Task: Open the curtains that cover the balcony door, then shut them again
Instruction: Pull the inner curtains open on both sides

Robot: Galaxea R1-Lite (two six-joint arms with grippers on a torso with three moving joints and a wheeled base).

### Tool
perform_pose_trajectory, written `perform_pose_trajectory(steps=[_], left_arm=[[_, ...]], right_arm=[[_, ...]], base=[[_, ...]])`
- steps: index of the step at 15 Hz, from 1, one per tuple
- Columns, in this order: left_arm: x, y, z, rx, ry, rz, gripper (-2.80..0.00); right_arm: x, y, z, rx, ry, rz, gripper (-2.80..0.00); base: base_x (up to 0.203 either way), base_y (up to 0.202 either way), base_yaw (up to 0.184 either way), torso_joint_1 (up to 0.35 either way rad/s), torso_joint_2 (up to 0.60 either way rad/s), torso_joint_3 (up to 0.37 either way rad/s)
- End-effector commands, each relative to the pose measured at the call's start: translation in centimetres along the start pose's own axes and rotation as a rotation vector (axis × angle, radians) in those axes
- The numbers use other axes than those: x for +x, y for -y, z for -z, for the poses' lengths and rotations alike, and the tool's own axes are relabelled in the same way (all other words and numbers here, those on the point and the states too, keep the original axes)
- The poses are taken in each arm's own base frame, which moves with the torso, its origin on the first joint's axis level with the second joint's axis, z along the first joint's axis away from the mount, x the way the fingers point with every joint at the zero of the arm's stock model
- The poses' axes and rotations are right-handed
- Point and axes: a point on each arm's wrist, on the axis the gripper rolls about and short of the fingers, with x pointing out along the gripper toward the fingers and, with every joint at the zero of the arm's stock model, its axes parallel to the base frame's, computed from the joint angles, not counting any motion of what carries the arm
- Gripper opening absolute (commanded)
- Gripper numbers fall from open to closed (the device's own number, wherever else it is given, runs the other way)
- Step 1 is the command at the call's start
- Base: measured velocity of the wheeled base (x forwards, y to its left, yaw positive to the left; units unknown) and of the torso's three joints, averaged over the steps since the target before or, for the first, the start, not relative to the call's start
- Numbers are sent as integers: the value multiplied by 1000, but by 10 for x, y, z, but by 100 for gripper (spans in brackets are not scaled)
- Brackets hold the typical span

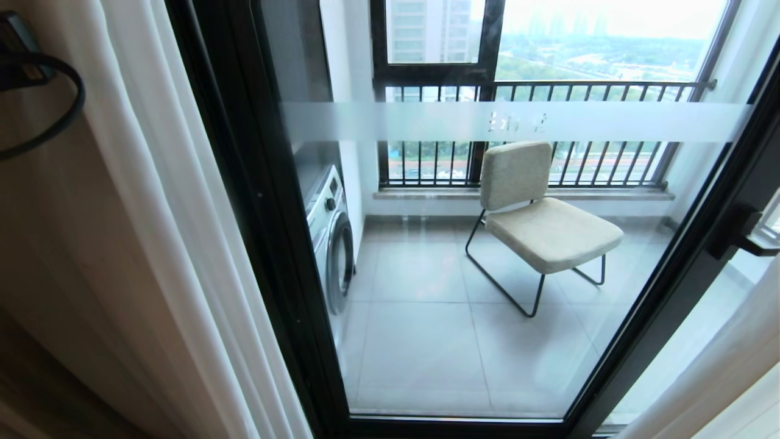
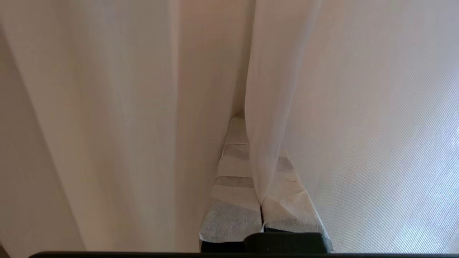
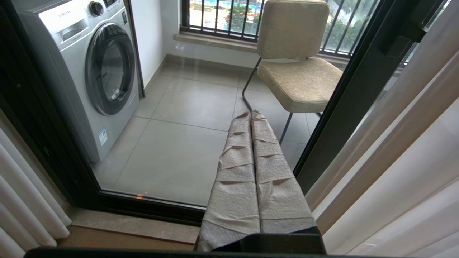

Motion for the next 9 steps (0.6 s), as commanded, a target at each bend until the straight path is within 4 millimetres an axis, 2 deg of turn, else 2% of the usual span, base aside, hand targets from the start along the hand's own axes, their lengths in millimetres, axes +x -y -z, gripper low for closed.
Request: perform_pose_trajectory(steps=[1,6,9], left_arm=[[3,-4,1,4,-1,-24,-280],[14,-20,4,-13,-2,-101,-280],[25,-40,5,-18,2,-149,-280]], right_arm=[[0,0,0,-1,-1,-1,-280],[0,0,0,-1,1,-1,-280],[0,0,0,-1,0,-1,-280]], base=[[0,0,0,0,0,0],[0,0,0,0,0,0],[0,0,0,0,0,0]])
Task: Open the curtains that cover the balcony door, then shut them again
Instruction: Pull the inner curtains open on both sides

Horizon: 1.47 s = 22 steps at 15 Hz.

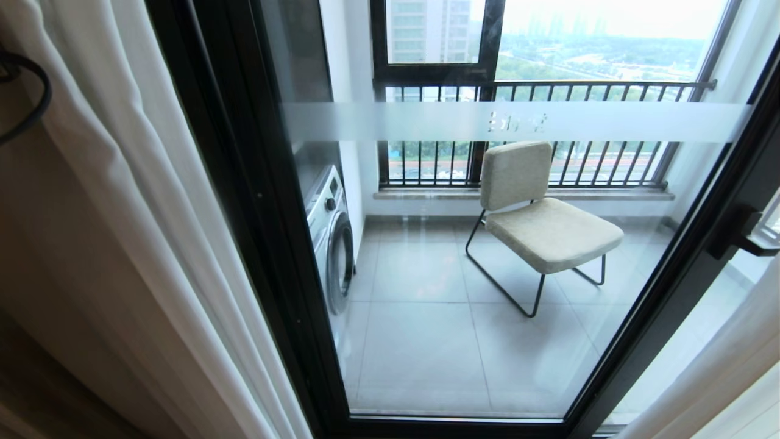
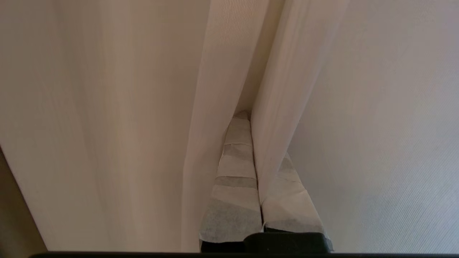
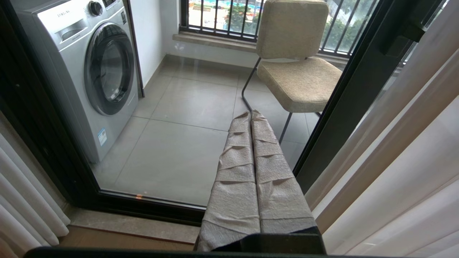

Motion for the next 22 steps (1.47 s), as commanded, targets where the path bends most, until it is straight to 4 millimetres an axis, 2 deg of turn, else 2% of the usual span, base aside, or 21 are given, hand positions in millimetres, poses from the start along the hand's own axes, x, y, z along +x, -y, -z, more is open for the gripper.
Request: perform_pose_trajectory(steps=[1,7,10,14,19,22], left_arm=[[16,-14,3,2,-1,-42,-280],[50,-70,10,-17,-9,-151,-280],[70,-107,13,-9,-8,-199,-280],[92,-165,19,3,-8,-287,-280],[103,-239,31,22,-25,-357,-280],[103,-257,37,24,-35,-380,-280]], right_arm=[[0,0,0,-1,0,-1,-280],[0,0,0,-1,0,-1,-280],[0,0,0,-1,0,-1,-280],[0,0,0,-1,1,-1,-280],[0,0,0,-1,0,-1,-280],[0,0,0,-1,0,-1,-280]], base=[[0,0,0,0,0,0],[0,0,0,0,0,0],[0,0,0,0,0,0],[0,0,0,0,0,0],[0,0,0,0,0,0],[0,0,0,0,0,0]])
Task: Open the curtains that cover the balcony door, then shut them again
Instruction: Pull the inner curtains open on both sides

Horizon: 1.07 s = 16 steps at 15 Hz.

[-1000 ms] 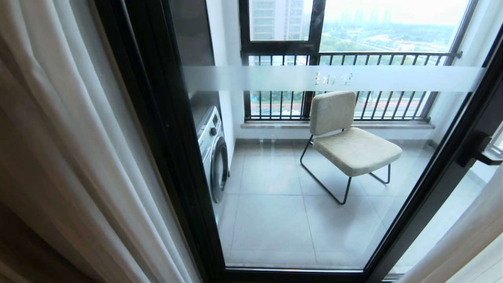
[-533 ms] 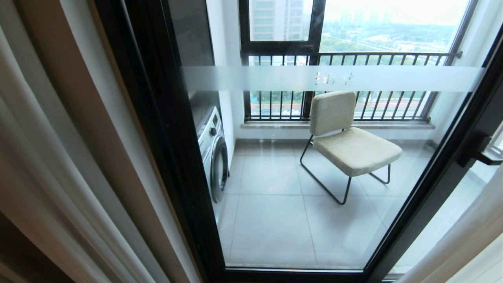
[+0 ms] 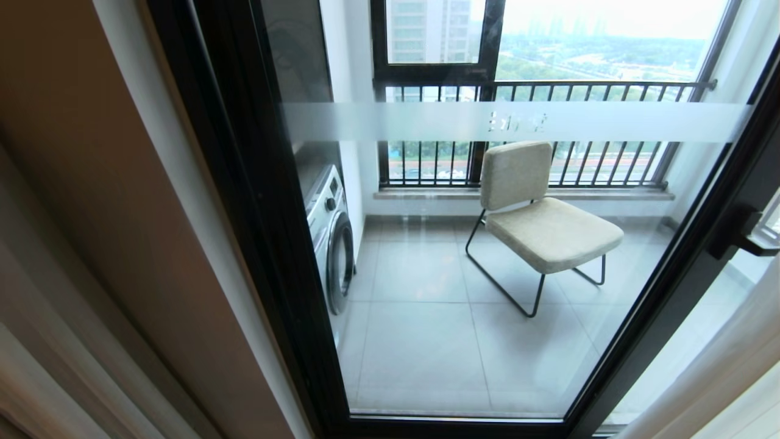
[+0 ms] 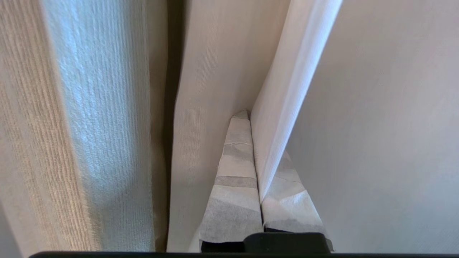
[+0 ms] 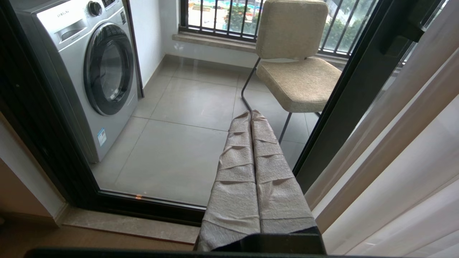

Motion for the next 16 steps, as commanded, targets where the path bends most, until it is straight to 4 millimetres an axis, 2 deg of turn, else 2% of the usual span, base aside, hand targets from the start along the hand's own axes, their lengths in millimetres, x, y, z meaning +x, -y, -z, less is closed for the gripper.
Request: perform_pose_trajectory(steps=[1,3,9,14,16], left_arm=[[8,-10,14,-4,-33,-16,-280],[7,-2,9,-4,-21,2,-280],[-16,49,-31,-9,76,135,-280],[-43,64,-67,9,146,263,-280],[-52,69,-74,13,155,309,-280]], right_arm=[[0,0,0,-1,1,-1,-280],[0,0,0,-1,-1,-1,-280],[0,0,0,-1,0,-1,-280],[0,0,0,-1,-1,-1,-280],[0,0,0,-1,0,-1,-280]], base=[[0,0,0,0,0,0],[0,0,0,0,0,0],[0,0,0,0,0,0],[0,0,0,0,0,0],[0,0,0,0,0,0]])
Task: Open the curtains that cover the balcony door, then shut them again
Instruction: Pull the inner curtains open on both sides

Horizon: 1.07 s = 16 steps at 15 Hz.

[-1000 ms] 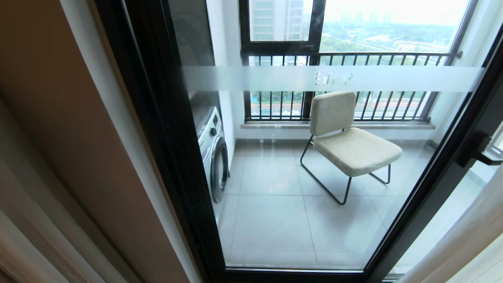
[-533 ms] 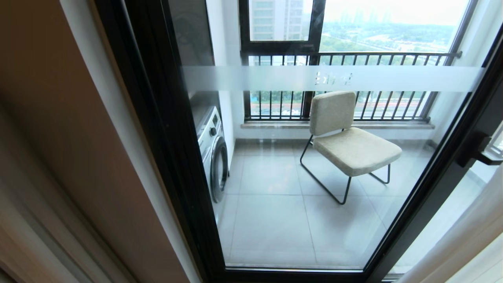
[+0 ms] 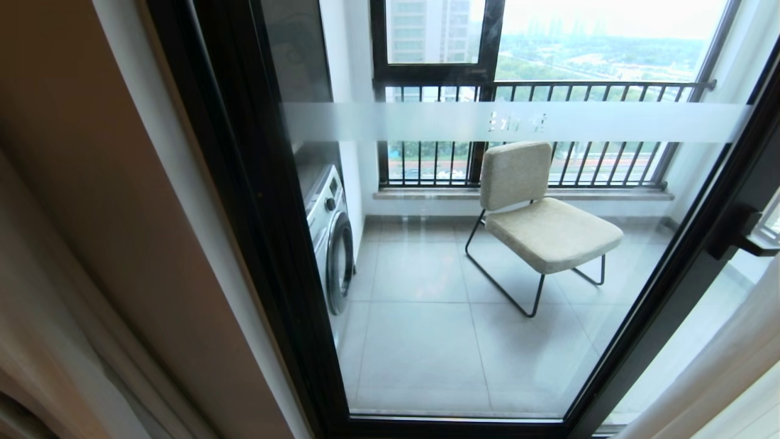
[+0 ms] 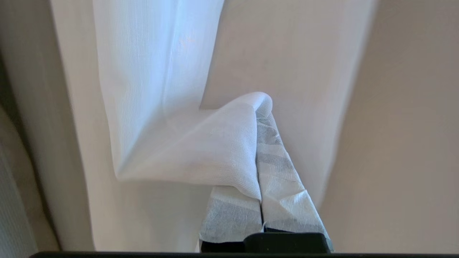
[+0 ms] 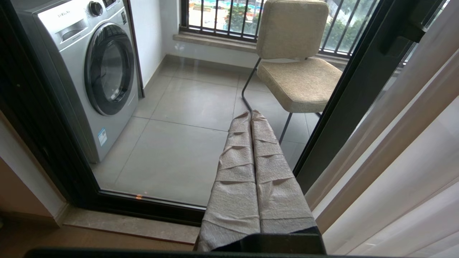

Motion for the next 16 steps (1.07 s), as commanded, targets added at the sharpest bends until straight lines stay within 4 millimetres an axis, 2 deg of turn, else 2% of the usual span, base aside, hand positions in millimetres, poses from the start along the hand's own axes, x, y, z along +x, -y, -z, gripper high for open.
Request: perform_pose_trajectory(steps=[1,11,12,13,16], left_arm=[[-11,16,-17,4,35,55,-280],[-16,23,-24,9,44,119,-280],[-17,23,-25,9,44,125,-105],[-17,23,-25,9,42,132,0],[-21,25,-28,11,46,134,0]], right_arm=[[0,0,0,-1,-1,0,-280],[0,0,0,-1,-1,0,-280],[0,0,0,-1,1,0,-280],[0,0,0,-1,0,0,-280],[0,0,0,-1,1,0,-280]], base=[[0,0,0,0,0,0],[0,0,0,0,0,0],[0,0,0,0,0,0],[0,0,0,0,0,0],[0,0,0,0,0,0]])
